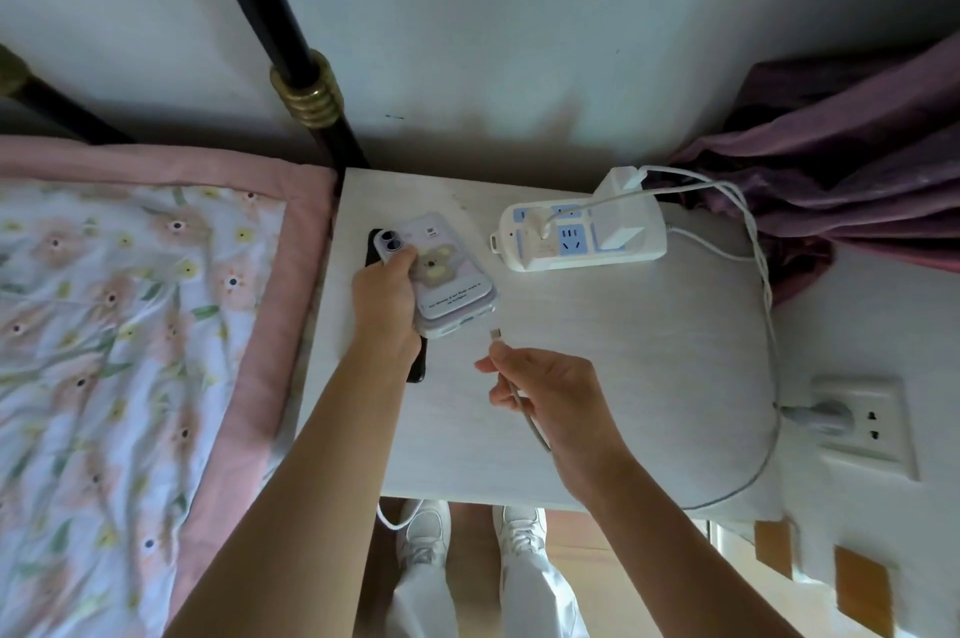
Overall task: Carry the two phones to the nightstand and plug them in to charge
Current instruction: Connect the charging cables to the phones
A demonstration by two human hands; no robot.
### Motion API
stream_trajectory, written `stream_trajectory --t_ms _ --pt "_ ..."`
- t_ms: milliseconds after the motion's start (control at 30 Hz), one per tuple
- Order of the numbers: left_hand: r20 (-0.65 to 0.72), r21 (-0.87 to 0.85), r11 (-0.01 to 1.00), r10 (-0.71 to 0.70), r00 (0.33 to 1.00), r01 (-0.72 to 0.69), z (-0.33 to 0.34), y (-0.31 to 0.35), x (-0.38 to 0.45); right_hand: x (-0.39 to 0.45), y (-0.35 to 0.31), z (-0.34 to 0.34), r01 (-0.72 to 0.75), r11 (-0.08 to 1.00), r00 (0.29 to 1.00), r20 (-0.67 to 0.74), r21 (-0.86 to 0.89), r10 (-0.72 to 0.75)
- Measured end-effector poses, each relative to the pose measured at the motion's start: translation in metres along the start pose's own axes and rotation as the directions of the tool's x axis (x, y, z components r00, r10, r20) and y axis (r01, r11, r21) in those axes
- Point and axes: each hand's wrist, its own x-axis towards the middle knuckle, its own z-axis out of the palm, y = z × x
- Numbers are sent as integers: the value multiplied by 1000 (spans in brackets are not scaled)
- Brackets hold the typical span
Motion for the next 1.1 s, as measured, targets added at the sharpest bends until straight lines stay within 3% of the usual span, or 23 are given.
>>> stream_trajectory --t_ms 167,633,1100 --pt "3 1 1000 13 1000 -13 2 -2 1 1 -1 11 -8 1000 998 64 -18 10" --pt "36 15 998 65 997 -66 4 -7 0 -1 -7 16 -49 999 999 16 -14 49" --pt "93 77 984 151 984 -158 3 -14 1 1 -2 13 -85 994 995 61 67 81"
